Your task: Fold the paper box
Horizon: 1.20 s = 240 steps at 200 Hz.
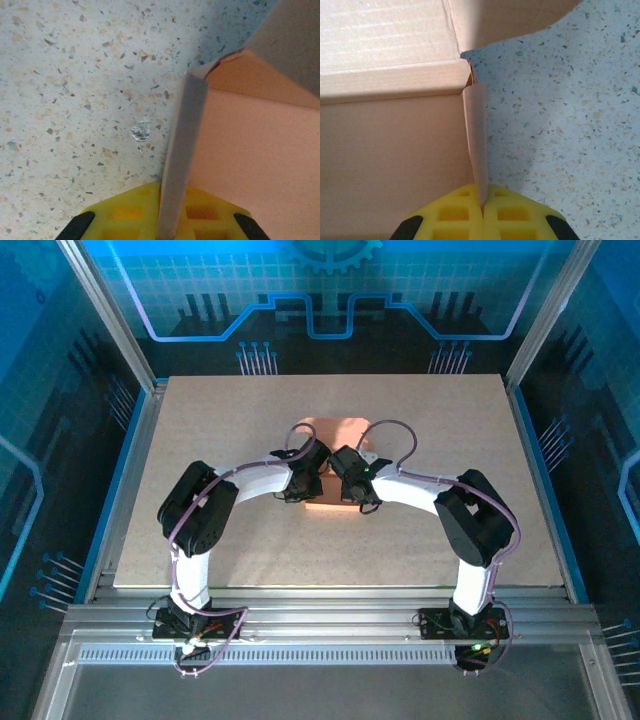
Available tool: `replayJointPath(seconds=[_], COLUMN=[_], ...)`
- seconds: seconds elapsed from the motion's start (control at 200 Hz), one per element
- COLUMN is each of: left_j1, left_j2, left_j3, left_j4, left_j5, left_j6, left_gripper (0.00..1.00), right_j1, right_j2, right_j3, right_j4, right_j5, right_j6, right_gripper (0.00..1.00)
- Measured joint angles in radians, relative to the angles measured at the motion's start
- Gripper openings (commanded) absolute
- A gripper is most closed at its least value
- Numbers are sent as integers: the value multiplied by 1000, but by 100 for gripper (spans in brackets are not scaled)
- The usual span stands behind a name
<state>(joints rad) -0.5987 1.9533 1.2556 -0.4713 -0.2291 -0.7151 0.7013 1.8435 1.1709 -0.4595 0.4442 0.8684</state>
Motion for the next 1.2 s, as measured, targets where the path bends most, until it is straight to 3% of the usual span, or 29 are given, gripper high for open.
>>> replayJointPath(seconds=[0.47, 0.71, 0.876, 1.201], left_j1=[-5, -8, -10, -4], left_j2=[21, 52, 40, -28], left_j3=[78, 109, 59, -39], left_j4=[-142, -163, -98, -26], left_j5=[-142, -153, -132, -114], left_j6=[3, 12, 8, -16], left_gripper=[0, 0, 26, 43], right_j1=[10, 12, 14, 19], right_j2=[11, 13, 14, 14], right_j3=[9, 9, 14, 17], right_j4=[46, 49, 38, 19], right_j5=[-47, -40, -33, -25], right_j6=[12, 23, 22, 22], right_gripper=[0, 0, 0, 0])
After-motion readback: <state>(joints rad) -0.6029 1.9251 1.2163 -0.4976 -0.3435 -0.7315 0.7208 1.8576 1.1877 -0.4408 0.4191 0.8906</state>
